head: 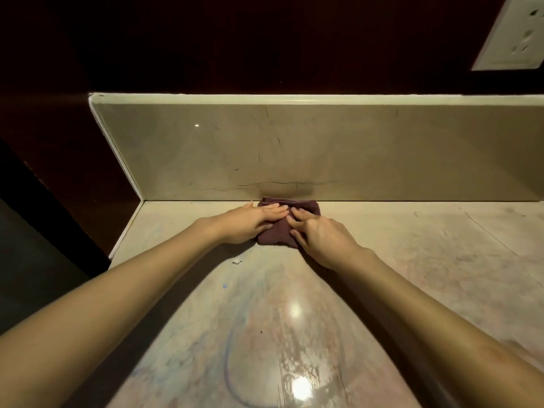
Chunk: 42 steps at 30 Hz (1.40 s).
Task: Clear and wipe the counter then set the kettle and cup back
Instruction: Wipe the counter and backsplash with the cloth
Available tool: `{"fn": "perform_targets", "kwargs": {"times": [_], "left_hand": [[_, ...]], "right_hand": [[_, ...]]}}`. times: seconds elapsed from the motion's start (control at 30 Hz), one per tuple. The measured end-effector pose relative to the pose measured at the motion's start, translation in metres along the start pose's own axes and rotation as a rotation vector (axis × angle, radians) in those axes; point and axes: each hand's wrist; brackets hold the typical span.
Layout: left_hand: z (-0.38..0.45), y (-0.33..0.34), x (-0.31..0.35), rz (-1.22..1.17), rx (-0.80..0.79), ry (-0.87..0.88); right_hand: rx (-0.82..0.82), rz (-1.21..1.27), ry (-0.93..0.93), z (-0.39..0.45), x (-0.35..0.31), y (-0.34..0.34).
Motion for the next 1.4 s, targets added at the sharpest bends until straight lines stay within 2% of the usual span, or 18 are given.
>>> {"fn": "perform_targets", "kwargs": {"times": [0.53,0.97,1.2,1.4], "left_hand": [[-0.012,0.007,-0.009,-0.129,-0.005,-0.001],[-0.119,0.048,0.026,-0.133,0.0,-0.017],[-0.192,0.076,0.066,-0.032,0.031,-0.012],[-0.253,0.104,0.099,-0.065,0.009,0.006]], "right_hand": [[0.011,0.081,0.007,-0.001,-0.006,0.001],[0.081,0.103,-0.098,-0.086,-0.077,0.006],[0.16,0.073,-0.137,-0.155,-0.116,0.018],[0.134,0.078,-0.142,-0.218,-0.157,0.017]]}}
Point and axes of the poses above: each hand's wrist, its own z-axis towards the middle knuckle, its own y-axis out of the palm, x = y × z, and after that the axes turned 11 degrees about -y, right-handed
